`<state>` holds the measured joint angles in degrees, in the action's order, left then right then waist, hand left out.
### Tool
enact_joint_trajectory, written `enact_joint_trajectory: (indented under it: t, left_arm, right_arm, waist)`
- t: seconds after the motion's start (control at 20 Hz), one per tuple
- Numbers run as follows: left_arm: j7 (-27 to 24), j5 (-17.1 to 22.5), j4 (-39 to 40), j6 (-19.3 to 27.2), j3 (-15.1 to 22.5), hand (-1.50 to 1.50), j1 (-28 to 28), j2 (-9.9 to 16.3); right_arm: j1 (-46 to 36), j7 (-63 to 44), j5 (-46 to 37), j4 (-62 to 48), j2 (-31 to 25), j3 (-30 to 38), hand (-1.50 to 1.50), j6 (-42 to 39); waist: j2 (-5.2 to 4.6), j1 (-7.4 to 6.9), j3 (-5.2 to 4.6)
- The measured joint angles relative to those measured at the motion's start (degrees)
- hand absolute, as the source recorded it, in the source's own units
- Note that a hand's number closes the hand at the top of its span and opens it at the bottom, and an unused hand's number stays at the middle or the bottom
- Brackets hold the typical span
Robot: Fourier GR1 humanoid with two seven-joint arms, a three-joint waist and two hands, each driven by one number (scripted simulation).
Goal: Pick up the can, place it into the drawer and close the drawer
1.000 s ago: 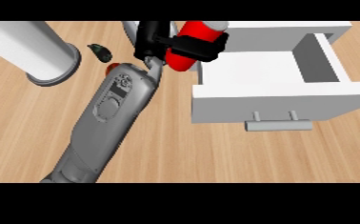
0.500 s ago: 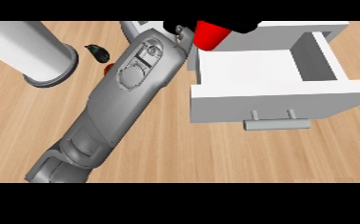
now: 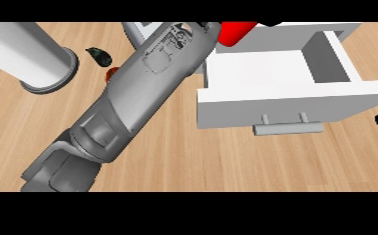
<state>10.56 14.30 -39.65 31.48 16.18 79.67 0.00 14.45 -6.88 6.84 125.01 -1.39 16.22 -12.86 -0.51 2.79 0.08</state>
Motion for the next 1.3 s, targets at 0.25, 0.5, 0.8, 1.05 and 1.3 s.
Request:
enact_joint_trajectory:
  t: [0.25, 0.5, 0.8, 1.05, 1.3]
  left_arm:
    - [-1.36, 3.30, 5.79, 0.68, 2.36, 1.50, 3.90, 0.00]
    - [-3.81, 6.86, 10.54, 0.75, 4.32, 1.50, 5.22, 0.00]
    - [-6.61, 9.89, 13.04, 3.40, 8.75, 1.50, 4.96, 0.00]
    - [-8.64, 11.58, 14.49, 4.92, 12.57, 1.50, 4.18, 0.00]
    - [-10.10, 12.93, 16.60, 5.43, 15.02, 1.50, 3.90, 0.00]
  right_arm:
    - [-1.96, -1.37, -0.53, -0.33, -0.58, -0.03, -1.50, 0.64]
    - [-2.15, 0.26, -1.83, -1.70, 0.11, -1.19, -1.50, 0.65]
    - [-4.02, 0.00, -2.29, -2.58, -0.31, -1.32, -1.50, 1.01]
    - [-5.56, -0.34, -2.40, -3.21, -0.58, -1.34, -1.50, 1.36]
    - [-6.60, -0.85, -2.61, -3.19, -0.54, -1.80, -1.50, 1.71]
  waist:
    - [-0.14, 0.44, 0.02]
    - [-0.38, 1.25, 0.05]
    - [-0.54, 2.07, 0.07]
    - [-0.73, 2.65, 0.09]
    - [-0.95, 3.30, 0.08]
